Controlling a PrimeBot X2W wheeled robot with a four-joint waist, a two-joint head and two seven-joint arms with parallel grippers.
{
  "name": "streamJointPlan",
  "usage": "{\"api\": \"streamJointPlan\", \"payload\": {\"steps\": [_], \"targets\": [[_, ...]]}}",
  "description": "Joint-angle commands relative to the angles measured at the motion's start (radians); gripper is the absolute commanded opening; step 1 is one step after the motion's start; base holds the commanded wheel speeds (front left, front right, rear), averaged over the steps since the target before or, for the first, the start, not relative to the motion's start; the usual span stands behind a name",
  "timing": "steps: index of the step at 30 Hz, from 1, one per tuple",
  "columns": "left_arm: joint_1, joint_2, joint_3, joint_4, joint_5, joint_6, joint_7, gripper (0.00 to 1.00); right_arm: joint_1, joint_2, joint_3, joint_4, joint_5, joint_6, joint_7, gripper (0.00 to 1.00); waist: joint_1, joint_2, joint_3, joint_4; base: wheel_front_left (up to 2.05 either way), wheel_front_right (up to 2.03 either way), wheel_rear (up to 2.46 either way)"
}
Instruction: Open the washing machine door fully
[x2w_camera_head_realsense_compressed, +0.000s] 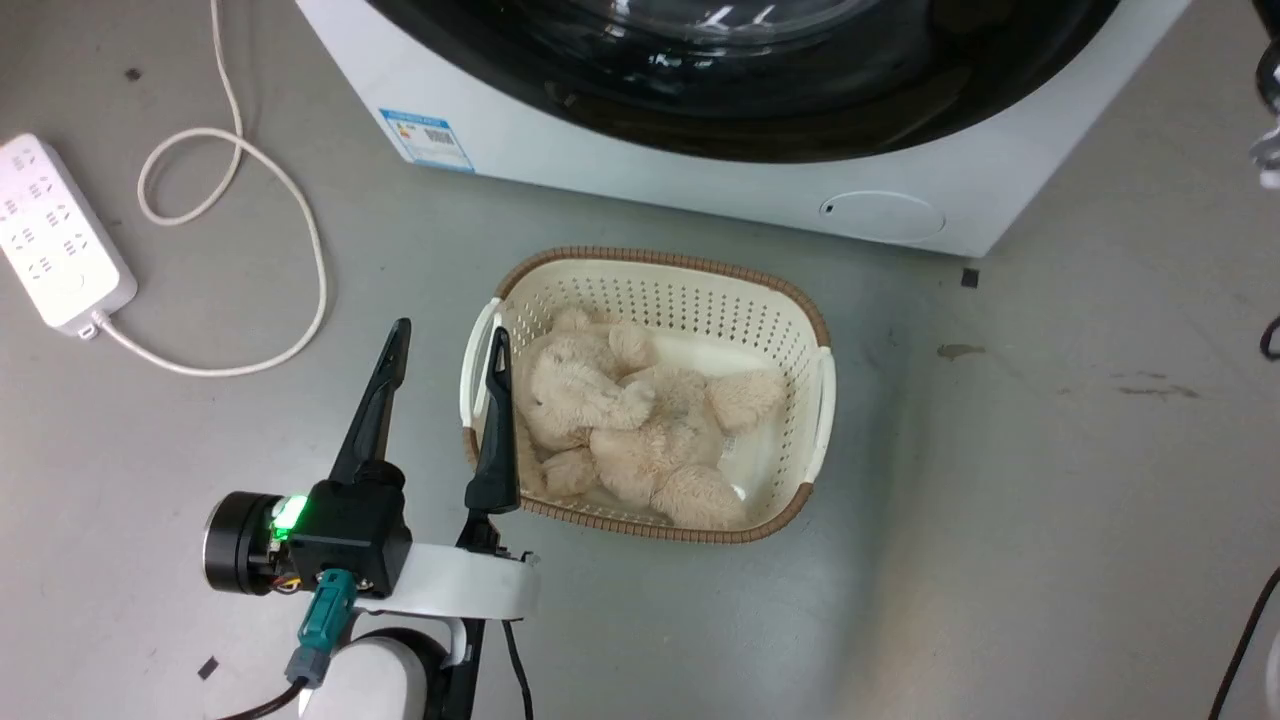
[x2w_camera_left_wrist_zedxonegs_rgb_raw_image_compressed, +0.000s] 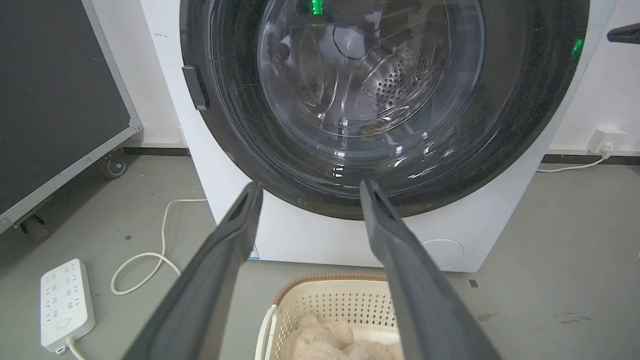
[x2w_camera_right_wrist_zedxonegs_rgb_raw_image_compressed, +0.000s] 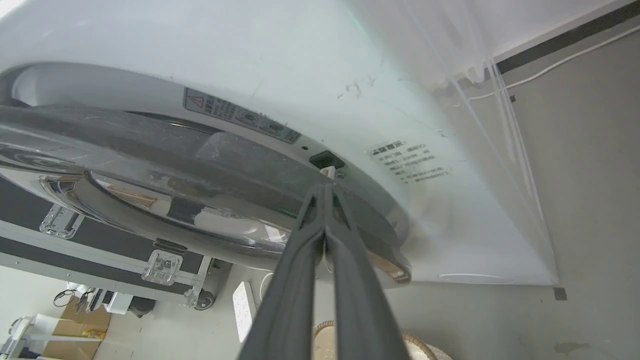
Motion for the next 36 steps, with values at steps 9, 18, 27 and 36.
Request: {"api": "streamJointPlan", "payload": {"steps": [9, 18, 27, 36], "targets": [[-0.041, 0.0, -0.025, -0.021, -0.005, 0.016, -0.026, 1.0, -0.247, -0.034, -0.043, 0.211, 0.082, 0.0, 0.129, 0.0, -0.0001, 0.0, 0.054, 0.022, 0.0, 0.0, 0.0], [-0.07, 0.0, -0.052, -0.034, -0.013, 0.031, -0.045, 1.0, -0.398, -0.058, -0.068, 0.352, 0.142, -0.001, 0.231, 0.0, -0.0001, 0.0, 0.097, 0.047, 0.0, 0.0, 0.0], [-0.083, 0.0, -0.069, -0.035, -0.023, 0.047, -0.064, 1.0, -0.438, -0.065, -0.075, 0.442, 0.201, -0.001, 0.343, 0.0, -0.0001, 0.0, 0.101, 0.059, 0.0, 0.0, 0.0], [-0.071, 0.0, -0.079, -0.017, -0.046, 0.046, -0.083, 1.0, -0.368, -0.046, -0.087, 0.481, 0.273, -0.001, 0.442, 0.0, -0.0001, 0.0, 0.039, 0.053, 0.0, 0.0, 0.0]]}}
